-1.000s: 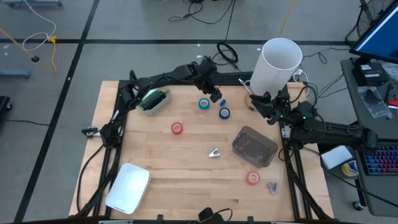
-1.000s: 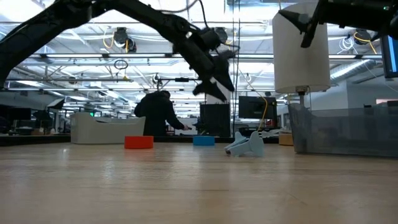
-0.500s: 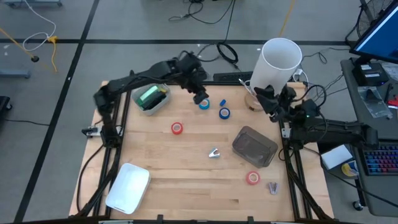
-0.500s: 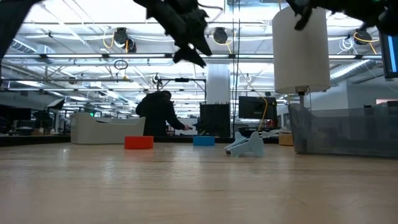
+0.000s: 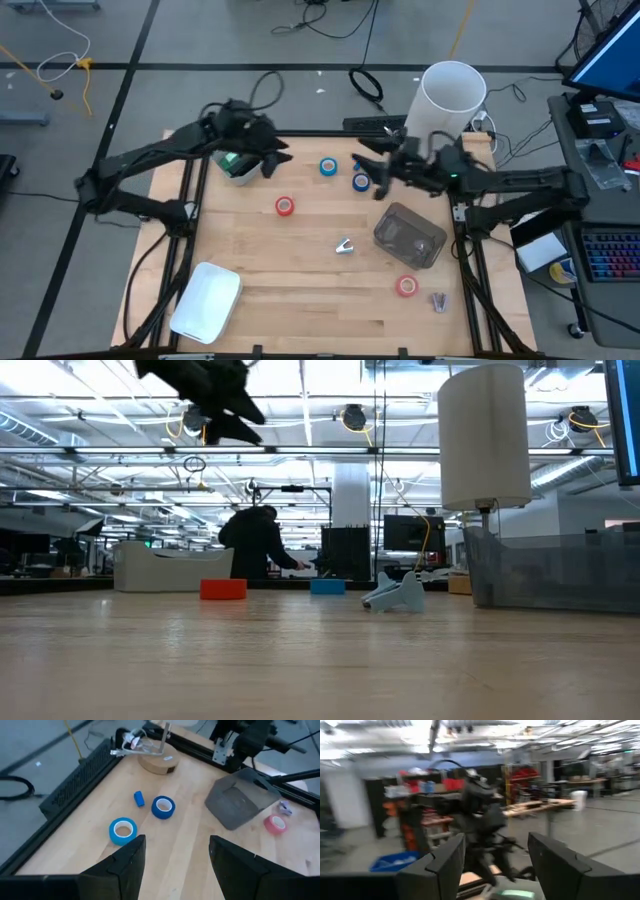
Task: Pick and place Stapler, Stapler remover, tape
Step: Put the small blue stapler into the gray bin
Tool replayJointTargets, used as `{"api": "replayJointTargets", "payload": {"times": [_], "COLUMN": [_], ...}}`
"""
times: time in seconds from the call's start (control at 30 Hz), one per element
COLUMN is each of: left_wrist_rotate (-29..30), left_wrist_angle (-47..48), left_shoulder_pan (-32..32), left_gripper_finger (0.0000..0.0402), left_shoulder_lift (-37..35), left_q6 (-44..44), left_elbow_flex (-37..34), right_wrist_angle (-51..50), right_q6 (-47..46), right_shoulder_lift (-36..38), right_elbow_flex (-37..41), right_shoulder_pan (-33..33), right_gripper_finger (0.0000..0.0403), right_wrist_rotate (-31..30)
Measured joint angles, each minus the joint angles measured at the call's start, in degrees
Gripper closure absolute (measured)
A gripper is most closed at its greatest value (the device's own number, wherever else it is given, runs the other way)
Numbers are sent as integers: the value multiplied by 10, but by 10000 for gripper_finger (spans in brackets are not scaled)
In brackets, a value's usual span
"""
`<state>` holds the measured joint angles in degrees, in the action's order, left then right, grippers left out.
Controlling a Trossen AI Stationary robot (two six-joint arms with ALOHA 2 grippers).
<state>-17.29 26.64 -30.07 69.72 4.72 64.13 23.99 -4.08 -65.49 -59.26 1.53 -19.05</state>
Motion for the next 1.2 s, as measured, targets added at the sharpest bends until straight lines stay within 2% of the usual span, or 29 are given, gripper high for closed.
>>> {"api": "replayJointTargets", "payload": {"times": [0.13, 0.3, 0.43, 0.6, 0.73, 0.83, 1.07, 1.2], "left_wrist_rotate": [-11, -36, -73, -78, -78, -78, -77, -77], "left_wrist_angle": [-5, -8, -28, -34, -29, -29, -23, -22], "left_shoulder_pan": [-5, -12, -18, -18, -18, -18, -18, -18], "left_gripper_finger": [186, 186, 186, 186, 186, 186, 186, 186], "left_shoulder_lift": [-66, -134, -181, -229, -254, -268, -274, -274], "left_q6": [-17, -32, -32, -31, -27, -21, -13, -14], "left_elbow_flex": [-43, -88, -124, -156, -170, -180, -185, -185], "right_wrist_angle": [-15, -81, -103, -112, -151, -221, -367, -469], "right_q6": [35, 57, 52, 43, -19, -95, -263, -382], "right_shoulder_lift": [-83, -178, -239, -309, -357, -384, -437, -456], "right_elbow_flex": [-80, -187, -259, -318, -356, -375, -378, -377], "right_shoulder_pan": [-25, -40, -39, -32, -10, 11, 55, 82], "right_gripper_finger": [193, 193, 193, 193, 193, 193, 193, 193], "right_wrist_rotate": [-74, -173, -223, -292, -304, -303, -301, -269]}}
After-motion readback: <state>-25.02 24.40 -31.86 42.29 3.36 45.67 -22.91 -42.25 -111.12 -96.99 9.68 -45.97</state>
